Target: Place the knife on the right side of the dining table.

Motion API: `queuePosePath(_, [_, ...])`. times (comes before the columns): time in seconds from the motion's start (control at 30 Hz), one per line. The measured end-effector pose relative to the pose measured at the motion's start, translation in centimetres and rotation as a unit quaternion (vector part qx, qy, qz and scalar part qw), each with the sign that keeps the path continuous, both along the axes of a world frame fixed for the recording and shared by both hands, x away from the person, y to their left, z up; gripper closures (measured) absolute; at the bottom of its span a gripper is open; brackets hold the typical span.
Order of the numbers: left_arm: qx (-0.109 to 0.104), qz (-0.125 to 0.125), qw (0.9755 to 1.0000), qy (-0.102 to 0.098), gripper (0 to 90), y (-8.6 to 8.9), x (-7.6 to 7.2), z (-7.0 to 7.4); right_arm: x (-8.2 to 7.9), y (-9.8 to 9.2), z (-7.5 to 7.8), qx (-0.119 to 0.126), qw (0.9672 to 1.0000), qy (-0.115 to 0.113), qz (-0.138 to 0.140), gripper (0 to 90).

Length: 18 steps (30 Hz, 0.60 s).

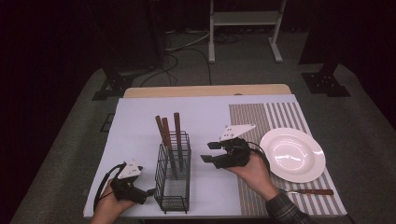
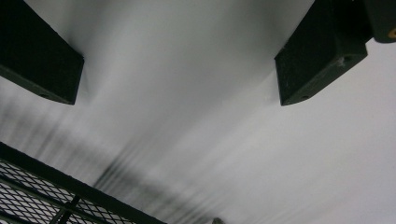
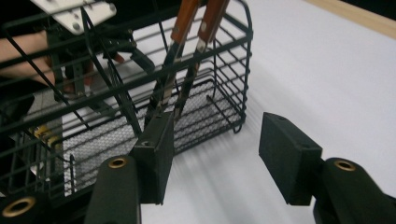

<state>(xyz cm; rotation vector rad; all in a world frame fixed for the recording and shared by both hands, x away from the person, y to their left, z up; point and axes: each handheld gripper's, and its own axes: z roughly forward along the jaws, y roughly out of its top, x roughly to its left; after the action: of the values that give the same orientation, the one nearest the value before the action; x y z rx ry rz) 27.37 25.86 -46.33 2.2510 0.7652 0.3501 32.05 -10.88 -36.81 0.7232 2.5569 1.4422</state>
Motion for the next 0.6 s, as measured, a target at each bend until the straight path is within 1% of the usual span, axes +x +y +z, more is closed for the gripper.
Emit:
queuePosePath(0.2, [0.001,0.0,1.0,0.0,0.0,0.0,0.0,0.0,0.2,0.1,0.9,0.009,0.9999,-0.006,0.001,47.5])
queuePosePath(0.37, [0.0,0.0,1.0,0.0,0.0,0.0,0.0,0.0,0.4,0.4,1.8,0.021,0.9997,-0.009,0.002,49.2])
queuePosePath(0.47, [0.0,0.0,1.0,0.0,0.0,0.0,0.0,0.0,0.6,0.6,2.3,0.027,0.9995,-0.014,0.003,49.8])
queuePosePath(0.6, [0.0,-0.001,1.0,0.0,0.0,0.0,0.0,0.0,1.0,1.0,2.8,0.032,0.9994,-0.014,0.004,50.2])
